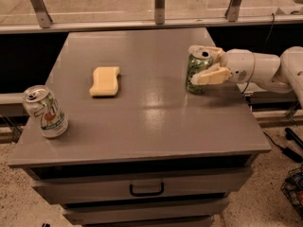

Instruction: Place green can upright

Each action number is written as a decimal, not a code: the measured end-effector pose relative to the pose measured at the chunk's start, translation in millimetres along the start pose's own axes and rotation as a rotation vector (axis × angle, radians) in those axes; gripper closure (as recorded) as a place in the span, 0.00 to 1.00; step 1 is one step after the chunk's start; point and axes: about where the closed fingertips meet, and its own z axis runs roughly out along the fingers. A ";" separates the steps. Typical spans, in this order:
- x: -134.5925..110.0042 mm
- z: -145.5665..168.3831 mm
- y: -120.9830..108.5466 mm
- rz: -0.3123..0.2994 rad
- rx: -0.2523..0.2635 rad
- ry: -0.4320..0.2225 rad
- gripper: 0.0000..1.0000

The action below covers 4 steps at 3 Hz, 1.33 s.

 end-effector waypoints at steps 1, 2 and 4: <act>-6.4 -8.4 -1.1 -0.032 0.021 0.041 0.00; -21.9 -12.2 2.0 -0.090 0.025 0.188 0.00; -22.7 -11.6 2.6 -0.099 0.025 0.208 0.00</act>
Offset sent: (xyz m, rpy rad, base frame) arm -0.0134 -0.0332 0.0486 -0.4706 -0.1101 -0.0718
